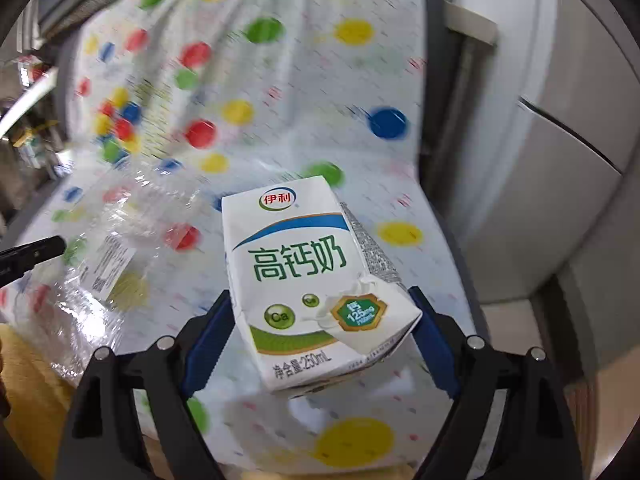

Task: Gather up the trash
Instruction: 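Grasp the milk carton with the right gripper while the left gripper grasps the clear plastic tray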

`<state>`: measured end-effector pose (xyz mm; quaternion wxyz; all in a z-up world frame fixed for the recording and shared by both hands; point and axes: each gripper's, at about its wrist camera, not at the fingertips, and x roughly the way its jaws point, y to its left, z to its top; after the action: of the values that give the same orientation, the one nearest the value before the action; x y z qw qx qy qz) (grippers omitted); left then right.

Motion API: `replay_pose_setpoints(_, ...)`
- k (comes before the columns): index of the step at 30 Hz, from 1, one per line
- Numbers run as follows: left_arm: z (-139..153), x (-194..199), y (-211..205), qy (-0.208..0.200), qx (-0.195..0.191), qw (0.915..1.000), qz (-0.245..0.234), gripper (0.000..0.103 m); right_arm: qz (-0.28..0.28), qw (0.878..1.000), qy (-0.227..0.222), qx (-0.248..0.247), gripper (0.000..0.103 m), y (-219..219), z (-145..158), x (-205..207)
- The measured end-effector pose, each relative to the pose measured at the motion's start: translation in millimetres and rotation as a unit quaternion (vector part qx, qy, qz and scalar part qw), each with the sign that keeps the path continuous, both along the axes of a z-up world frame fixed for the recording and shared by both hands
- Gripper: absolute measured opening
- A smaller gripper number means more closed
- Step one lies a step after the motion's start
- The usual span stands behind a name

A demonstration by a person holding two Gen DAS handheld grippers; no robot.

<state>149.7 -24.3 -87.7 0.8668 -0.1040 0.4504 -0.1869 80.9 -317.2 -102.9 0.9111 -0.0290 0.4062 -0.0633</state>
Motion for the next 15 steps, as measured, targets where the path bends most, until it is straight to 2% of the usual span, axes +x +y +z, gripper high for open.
replay_pose_setpoints(2, -12, -2, -13, 0.017, 0.012, 0.9998, 0.000, 0.006, -0.017, 1.000, 0.011, -0.009, 0.084, -5, -8, 1)
replay_pose_setpoints(4, -22, -6, -24, 0.034, 0.013, 0.9993, 0.000, 0.007, -0.016, 1.000, 0.017, 0.008, 0.084, -9, -13, 2)
replay_pose_setpoints(7, -29, -10, -38, 0.039, 0.033, 0.9986, -0.008, 0.010, -0.005, 1.000, 0.020, 0.017, 0.085, -8, -20, 6)
replay_pose_setpoints(8, -30, -10, -42, 0.039, 0.043, 0.9982, -0.012, 0.010, 0.002, 0.999, 0.022, 0.023, 0.089, -7, -21, 6)
replay_pose_setpoints(10, -31, -11, -48, 0.036, 0.062, 0.9973, -0.015, 0.011, 0.018, 0.999, 0.022, 0.037, 0.093, -4, -21, 1)
replay_pose_setpoints(12, -29, -10, -48, 0.033, 0.073, 0.9967, -0.013, 0.021, 0.028, 0.999, 0.020, 0.036, 0.095, -4, -19, -4)
replay_pose_setpoints(14, -25, -10, -46, 0.026, 0.078, 0.9966, -0.010, 0.038, 0.032, 0.999, 0.015, 0.039, 0.096, -8, -16, -9)
replay_pose_setpoints(15, -23, -11, -44, 0.023, 0.078, 0.9966, -0.008, 0.038, 0.037, 0.998, 0.013, 0.046, 0.096, -12, -15, -11)
